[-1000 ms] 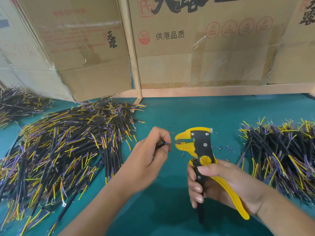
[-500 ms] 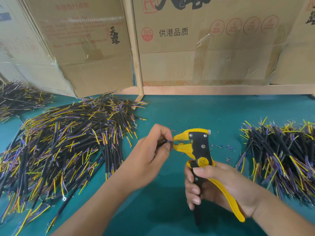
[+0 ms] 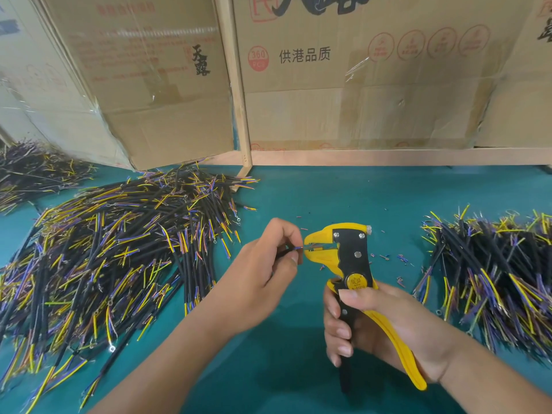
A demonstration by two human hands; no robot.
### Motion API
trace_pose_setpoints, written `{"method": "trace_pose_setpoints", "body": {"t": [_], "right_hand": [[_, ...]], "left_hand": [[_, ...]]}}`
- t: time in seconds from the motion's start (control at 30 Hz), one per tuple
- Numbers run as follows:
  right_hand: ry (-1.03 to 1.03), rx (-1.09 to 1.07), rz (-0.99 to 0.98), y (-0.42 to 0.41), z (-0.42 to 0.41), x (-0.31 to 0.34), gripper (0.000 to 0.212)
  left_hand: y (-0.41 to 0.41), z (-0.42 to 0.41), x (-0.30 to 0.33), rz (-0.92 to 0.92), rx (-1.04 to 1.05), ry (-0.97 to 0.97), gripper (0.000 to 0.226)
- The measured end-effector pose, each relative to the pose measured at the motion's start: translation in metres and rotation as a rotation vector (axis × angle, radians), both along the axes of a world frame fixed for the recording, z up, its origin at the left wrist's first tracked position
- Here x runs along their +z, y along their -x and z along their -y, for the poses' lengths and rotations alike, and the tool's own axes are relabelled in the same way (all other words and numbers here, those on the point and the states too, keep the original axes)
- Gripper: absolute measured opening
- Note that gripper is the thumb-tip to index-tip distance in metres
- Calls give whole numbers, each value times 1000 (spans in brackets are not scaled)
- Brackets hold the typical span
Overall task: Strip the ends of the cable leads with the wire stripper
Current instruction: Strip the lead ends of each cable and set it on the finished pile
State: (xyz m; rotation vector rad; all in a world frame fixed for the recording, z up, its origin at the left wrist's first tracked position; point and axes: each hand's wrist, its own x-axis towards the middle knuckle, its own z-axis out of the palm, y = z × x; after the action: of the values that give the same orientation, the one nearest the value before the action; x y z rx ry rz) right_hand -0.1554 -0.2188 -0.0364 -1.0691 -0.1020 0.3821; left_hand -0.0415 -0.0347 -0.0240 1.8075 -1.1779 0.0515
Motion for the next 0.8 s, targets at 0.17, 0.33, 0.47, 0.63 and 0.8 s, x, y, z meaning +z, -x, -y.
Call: {"method": "trace_pose_setpoints", "body": {"t": [0.17, 0.33, 0.47, 0.63, 0.8], "right_hand": [[8, 9, 4, 0, 0, 0, 27], [40, -16, -16, 0, -2, 0, 31], [72, -60, -42, 1, -4, 2, 34], [108, -110, -47, 1, -7, 4, 41], [181, -198, -68, 1, -8, 4, 50]], "left_hand": [[0, 0, 0, 5, 2, -7, 9], [0, 1, 0, -10, 0, 5, 8], [-1, 1, -1, -10, 6, 1, 7], [-2, 0, -3, -6, 16, -1, 6], [-3, 1, -5, -8, 23, -16, 5]]}}
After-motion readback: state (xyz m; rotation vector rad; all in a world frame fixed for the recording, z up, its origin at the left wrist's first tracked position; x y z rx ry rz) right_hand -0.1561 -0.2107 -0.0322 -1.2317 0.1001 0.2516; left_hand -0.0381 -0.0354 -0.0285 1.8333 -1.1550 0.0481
